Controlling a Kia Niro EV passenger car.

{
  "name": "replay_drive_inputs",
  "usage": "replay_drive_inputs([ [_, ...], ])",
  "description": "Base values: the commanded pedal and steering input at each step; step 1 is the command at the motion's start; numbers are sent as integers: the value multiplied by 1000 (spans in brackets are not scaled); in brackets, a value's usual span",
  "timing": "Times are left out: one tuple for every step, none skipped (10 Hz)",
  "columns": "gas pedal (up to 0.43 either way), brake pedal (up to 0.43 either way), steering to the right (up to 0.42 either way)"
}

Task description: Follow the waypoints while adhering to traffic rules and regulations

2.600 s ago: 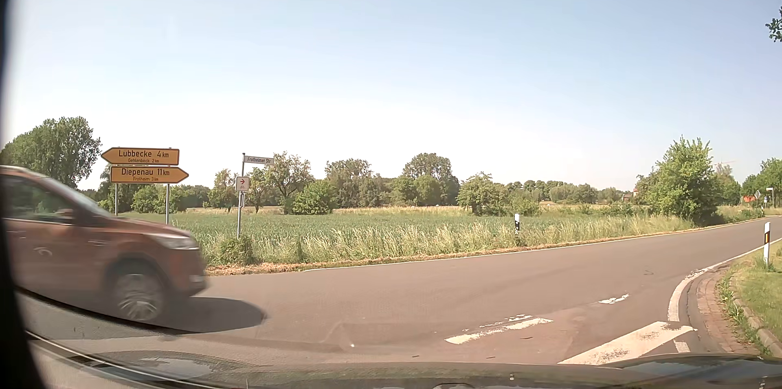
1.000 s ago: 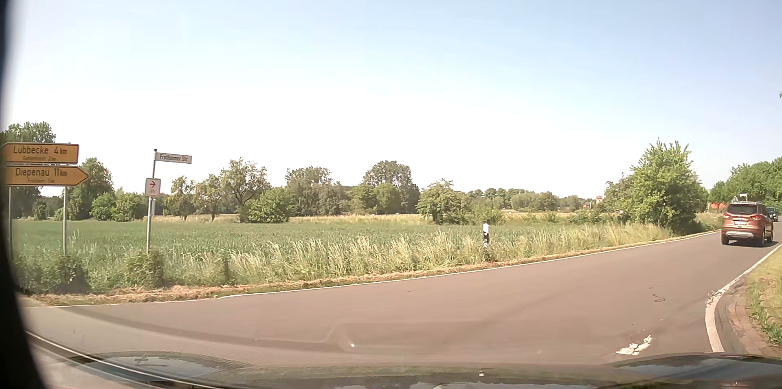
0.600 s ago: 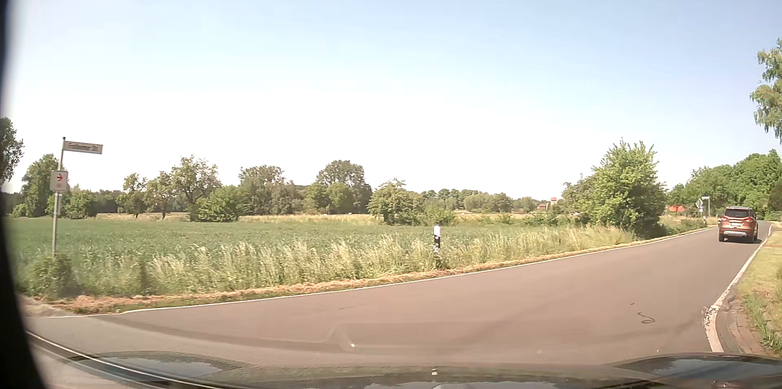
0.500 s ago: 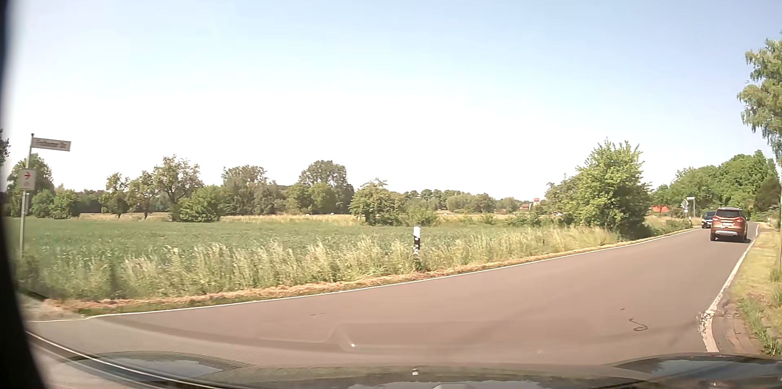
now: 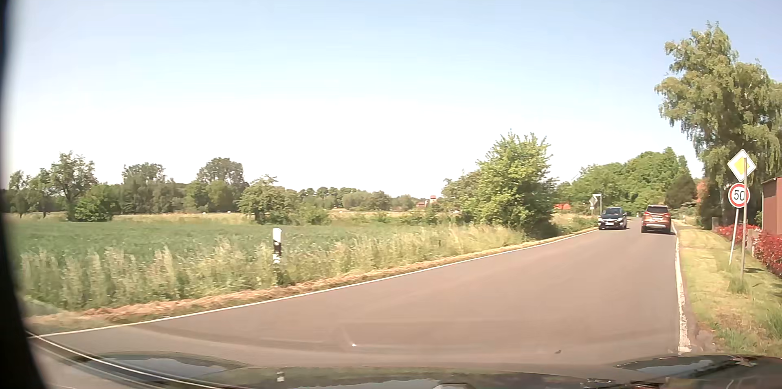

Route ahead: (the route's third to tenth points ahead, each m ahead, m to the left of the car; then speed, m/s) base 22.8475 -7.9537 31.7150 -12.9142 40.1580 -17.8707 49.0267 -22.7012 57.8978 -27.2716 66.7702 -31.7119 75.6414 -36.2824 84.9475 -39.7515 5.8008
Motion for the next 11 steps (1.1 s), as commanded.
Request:
replay_drive_inputs([
  [469,0,349],
  [469,0,334],
  [469,0,318],
  [469,0,303],
  [469,0,277],
  [480,0,252],
  [480,0,225],
  [488,0,194],
  [488,0,169],
  [500,0,145],
  [500,0,121],
])
